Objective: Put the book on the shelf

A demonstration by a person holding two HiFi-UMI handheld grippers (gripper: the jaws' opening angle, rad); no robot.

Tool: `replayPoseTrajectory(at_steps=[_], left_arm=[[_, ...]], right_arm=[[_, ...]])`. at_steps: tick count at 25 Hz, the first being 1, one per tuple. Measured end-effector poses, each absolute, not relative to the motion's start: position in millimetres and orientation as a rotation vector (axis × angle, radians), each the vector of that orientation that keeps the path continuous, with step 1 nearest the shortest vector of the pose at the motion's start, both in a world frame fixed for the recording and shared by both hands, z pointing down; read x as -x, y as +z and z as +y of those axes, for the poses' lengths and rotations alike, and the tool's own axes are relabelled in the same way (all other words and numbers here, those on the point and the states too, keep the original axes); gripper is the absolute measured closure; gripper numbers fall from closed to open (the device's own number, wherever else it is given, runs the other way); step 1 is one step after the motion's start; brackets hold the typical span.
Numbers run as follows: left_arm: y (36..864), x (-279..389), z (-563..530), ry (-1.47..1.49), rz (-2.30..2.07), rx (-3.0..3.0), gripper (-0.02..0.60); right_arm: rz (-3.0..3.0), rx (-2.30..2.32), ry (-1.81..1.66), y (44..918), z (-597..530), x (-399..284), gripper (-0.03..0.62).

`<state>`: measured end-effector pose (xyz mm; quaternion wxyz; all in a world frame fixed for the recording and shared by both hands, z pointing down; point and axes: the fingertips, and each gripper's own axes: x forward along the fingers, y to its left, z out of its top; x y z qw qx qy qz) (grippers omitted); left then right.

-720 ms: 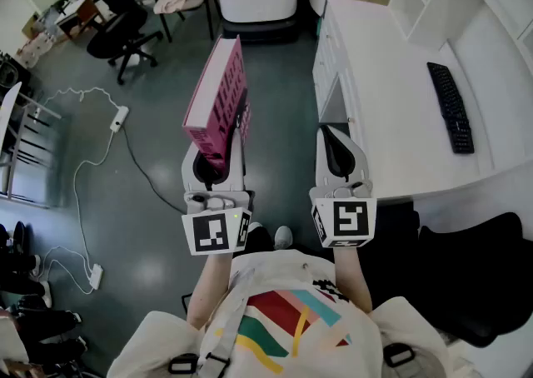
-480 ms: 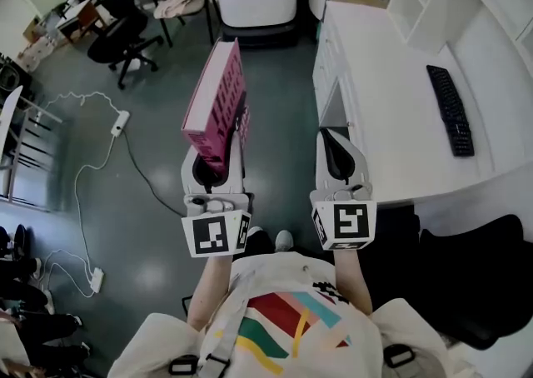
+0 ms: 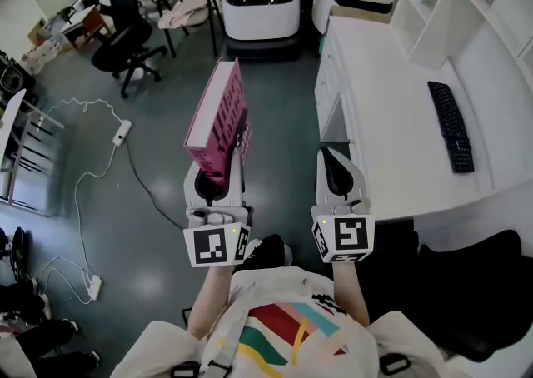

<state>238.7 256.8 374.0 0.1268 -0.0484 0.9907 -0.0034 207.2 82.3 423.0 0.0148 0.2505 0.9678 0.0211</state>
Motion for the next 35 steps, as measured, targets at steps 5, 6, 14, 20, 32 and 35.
replayPoseTrajectory(at_steps=[5,6,14,20,32,35], left_arm=[[378.4,-233.4,261.4,-0.007,2.886,0.130,0.445],[379.3,-231.5,262.5,-0.002,2.887,0.122,0.445],[382.7,-194.2,270.6,0.014,2.866,0.123,0.445],[385.8,-141.2,287.2,0.006,2.873,0.109,0.445],[383.0,20.3,334.2,-0.001,2.876,0.126,0.445],[376.4,67.8,351.8,0.014,2.874,0.131,0.445]], right_arm=[[3.027,-0.788,0.067,430.1,81.2,-207.0,0.594],[3.032,-0.795,0.069,432.0,81.1,-205.3,0.594],[3.018,-0.833,0.102,434.1,93.6,-169.5,0.594],[3.016,-0.865,0.123,435.7,111.9,-118.4,0.594],[3.039,-0.906,0.159,431.7,167.9,51.3,0.594],[3.041,-0.895,0.170,422.7,183.4,99.7,0.594]])
